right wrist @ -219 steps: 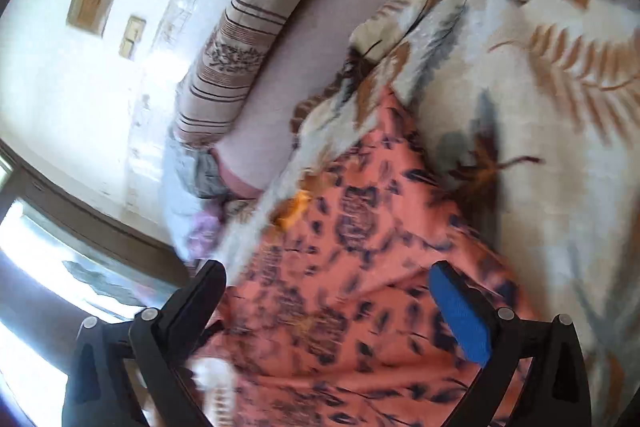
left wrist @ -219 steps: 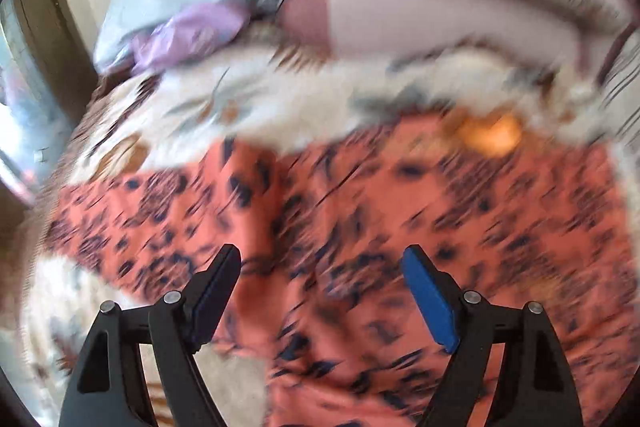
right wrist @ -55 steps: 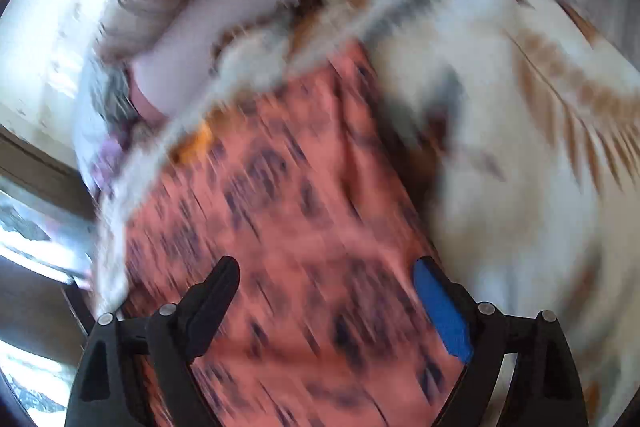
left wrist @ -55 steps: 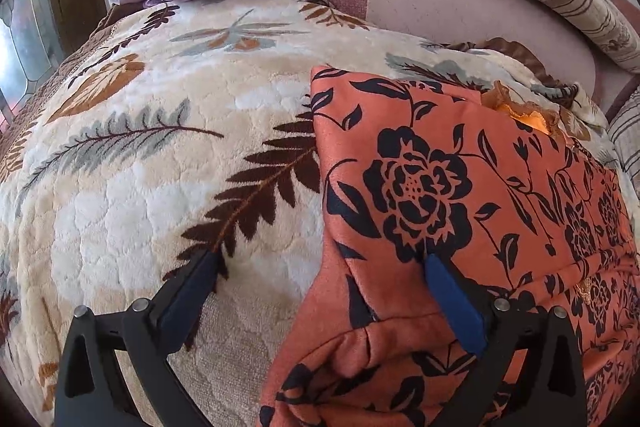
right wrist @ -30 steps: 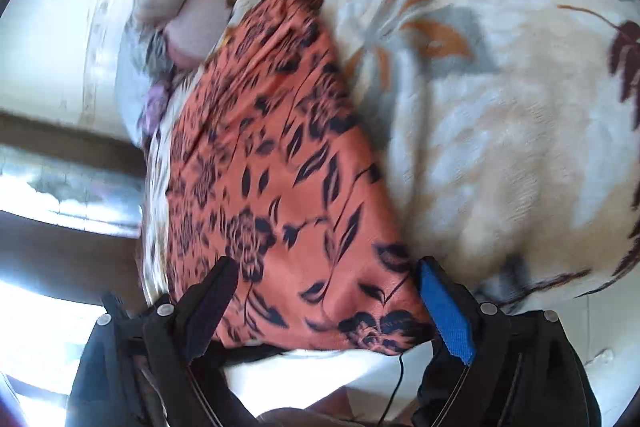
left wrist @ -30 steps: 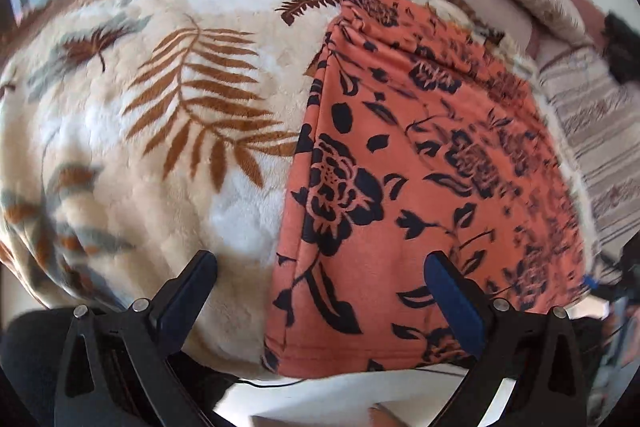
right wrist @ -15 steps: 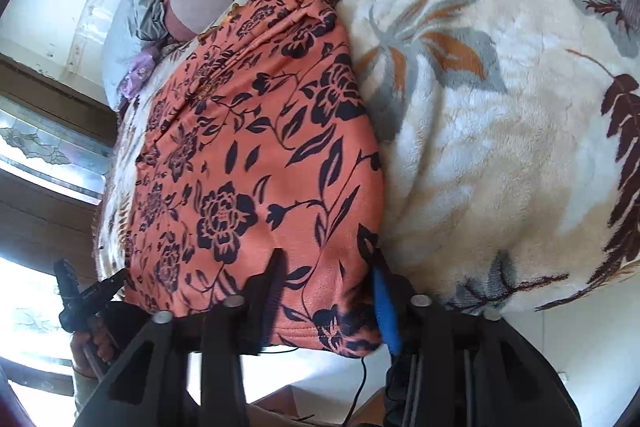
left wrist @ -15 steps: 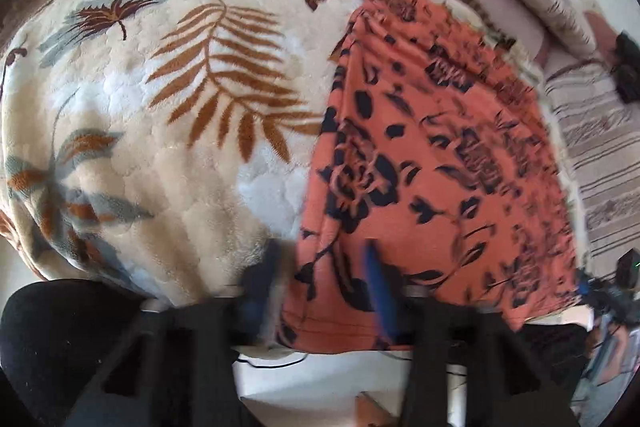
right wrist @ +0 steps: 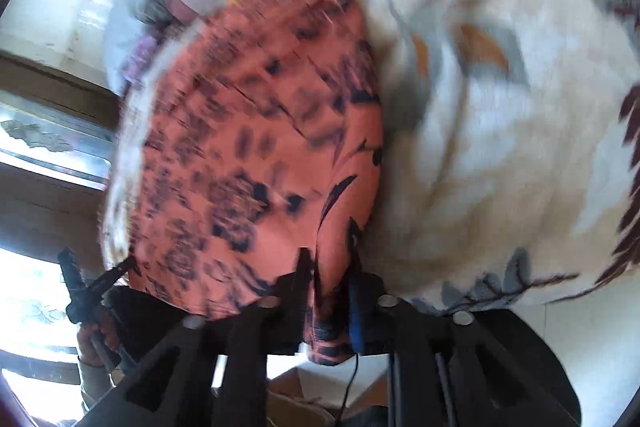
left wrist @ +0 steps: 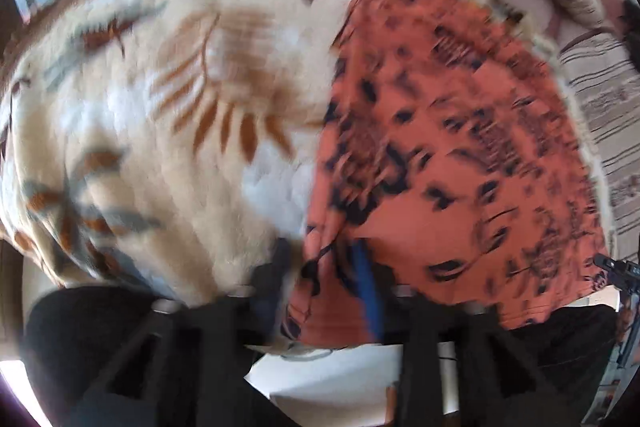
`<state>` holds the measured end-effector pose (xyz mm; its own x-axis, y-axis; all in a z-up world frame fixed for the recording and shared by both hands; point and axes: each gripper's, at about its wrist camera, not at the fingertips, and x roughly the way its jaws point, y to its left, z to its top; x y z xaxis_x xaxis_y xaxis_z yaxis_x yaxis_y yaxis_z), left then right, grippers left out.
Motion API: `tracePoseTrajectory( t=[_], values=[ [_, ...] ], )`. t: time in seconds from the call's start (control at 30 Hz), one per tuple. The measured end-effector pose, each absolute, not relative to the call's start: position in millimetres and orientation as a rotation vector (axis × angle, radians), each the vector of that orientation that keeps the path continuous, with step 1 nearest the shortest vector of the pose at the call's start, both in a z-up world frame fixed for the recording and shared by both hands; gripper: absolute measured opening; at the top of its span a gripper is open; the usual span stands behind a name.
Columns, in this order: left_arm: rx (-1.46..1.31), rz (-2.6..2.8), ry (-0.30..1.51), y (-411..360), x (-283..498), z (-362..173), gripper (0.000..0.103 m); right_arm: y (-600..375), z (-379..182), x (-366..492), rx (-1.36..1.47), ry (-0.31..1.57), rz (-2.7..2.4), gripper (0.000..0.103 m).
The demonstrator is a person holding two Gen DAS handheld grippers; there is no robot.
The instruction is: Fold small clothes
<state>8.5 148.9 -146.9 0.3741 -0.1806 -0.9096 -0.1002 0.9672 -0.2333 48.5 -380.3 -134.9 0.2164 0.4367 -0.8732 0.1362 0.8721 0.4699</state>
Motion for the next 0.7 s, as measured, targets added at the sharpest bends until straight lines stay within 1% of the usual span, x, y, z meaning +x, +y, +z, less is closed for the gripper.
tracePoseTrajectory(
  t=[0.03,0.07,0.1,0.13,0.17,0.2,0.27,0.3,0.33,0.4,0.43,0.5,0.57,0.63,0.7],
  values=[
    [-0.254,-0.055,1.163,146,7,-144,0.047,-380,-143,49,0.522,1.378,0.215,0.035],
    [-0.236,-0.065,1.159,143,6,-141,0.047,-381,-141,49,0.527,1.359,0.217,0.035],
    [-0.225,-0.087,1.154,140,7,-139,0.019,-381,-136,49,0.529,1.345,0.228,0.035],
    [-0.219,-0.101,1.155,139,8,-138,0.006,-381,-131,48,0.528,1.328,0.24,0.031],
    [-0.226,-0.113,1.149,139,9,-137,0.006,-380,-129,49,0.513,1.331,0.245,0.026],
    [-0.229,-0.111,1.15,139,11,-138,0.006,-379,-129,50,0.477,1.346,0.233,0.013],
    [-0.264,-0.104,1.182,143,15,-146,0.006,-379,-135,50,0.477,1.382,0.217,0.013],
    [-0.268,-0.102,1.19,145,16,-141,0.006,-381,-137,50,0.506,1.393,0.215,0.013],
    [-0.257,-0.111,1.179,144,16,-130,0.006,-380,-131,51,0.514,1.38,0.223,0.012],
    [-0.218,-0.149,1.101,139,17,-104,0.006,-379,-107,55,0.518,1.312,0.254,0.012],
    [-0.2,-0.152,1.092,138,23,-100,0.006,-380,-99,59,0.514,1.292,0.262,0.012],
    [-0.233,-0.15,1.172,143,41,-117,0.006,-379,-104,68,0.502,1.319,0.265,0.012],
    [-0.286,-0.145,1.282,147,57,-137,0.006,-376,-131,77,0.527,1.43,0.26,0.012],
    [-0.275,-0.192,1.267,145,74,-119,0.005,-371,-131,88,0.517,1.461,0.277,0.011],
    [-0.291,-0.244,1.189,146,104,-80,0.005,-375,-107,116,0.564,1.39,0.312,0.01]
  ],
)
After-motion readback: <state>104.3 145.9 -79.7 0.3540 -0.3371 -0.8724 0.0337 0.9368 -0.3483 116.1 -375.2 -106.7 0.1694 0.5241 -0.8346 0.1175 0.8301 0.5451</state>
